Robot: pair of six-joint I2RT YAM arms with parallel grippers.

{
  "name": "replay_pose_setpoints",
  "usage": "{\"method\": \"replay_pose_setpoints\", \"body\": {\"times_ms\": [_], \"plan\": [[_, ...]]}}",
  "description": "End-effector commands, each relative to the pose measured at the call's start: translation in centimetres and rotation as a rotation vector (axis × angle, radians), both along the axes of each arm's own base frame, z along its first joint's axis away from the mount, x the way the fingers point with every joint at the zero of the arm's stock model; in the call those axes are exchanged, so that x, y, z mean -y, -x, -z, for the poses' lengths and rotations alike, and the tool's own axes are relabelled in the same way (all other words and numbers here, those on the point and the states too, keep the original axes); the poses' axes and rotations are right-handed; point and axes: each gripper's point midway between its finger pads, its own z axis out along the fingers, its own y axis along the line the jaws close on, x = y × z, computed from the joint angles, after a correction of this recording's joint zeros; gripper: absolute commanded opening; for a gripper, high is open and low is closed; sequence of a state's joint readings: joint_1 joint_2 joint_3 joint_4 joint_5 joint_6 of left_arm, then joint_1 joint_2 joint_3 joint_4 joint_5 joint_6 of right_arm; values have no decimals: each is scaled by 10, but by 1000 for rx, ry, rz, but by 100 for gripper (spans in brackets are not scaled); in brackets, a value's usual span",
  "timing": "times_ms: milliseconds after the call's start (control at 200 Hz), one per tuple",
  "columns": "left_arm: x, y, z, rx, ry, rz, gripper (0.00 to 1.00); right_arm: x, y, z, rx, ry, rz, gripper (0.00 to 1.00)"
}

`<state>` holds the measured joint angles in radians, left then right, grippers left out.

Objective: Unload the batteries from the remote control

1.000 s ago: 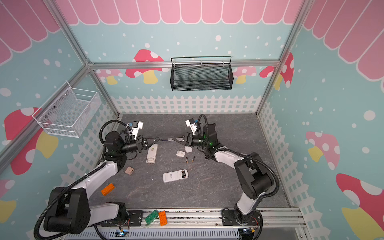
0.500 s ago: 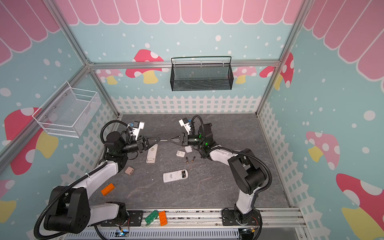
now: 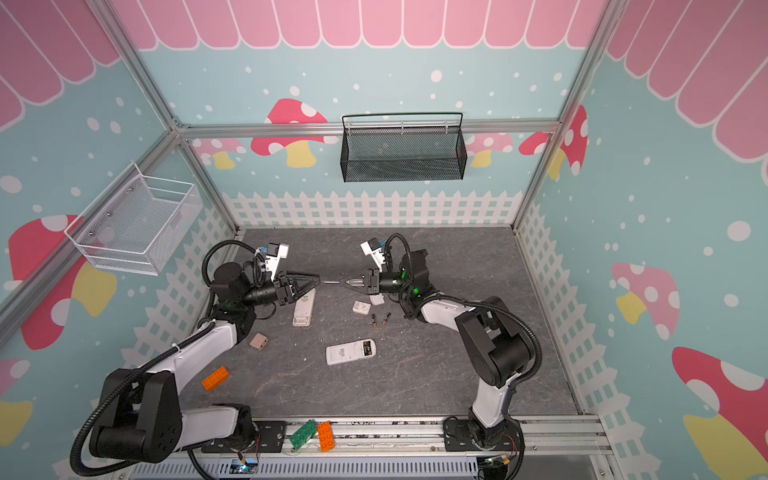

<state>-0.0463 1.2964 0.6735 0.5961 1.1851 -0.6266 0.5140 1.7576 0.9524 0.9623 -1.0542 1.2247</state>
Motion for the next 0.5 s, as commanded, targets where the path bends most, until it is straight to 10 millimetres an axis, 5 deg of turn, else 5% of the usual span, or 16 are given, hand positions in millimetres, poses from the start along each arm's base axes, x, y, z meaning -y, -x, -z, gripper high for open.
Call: {"method": "replay_pose_setpoints", "body": {"times_ms": [0, 205, 320, 490], "plan": [[-10, -8, -12, 33, -33, -38, 57, 22, 0, -6, 122, 26, 42, 0], [-13, -8, -5, 34, -298, -20, 58, 64, -2, 4, 274, 184, 126, 0], [-13, -8, 2, 111, -453, -12, 67, 86, 6, 4, 452, 285, 198, 0], [13, 5, 15, 206, -604, 103, 73, 116, 30, 3, 743, 410, 275, 0]]}}
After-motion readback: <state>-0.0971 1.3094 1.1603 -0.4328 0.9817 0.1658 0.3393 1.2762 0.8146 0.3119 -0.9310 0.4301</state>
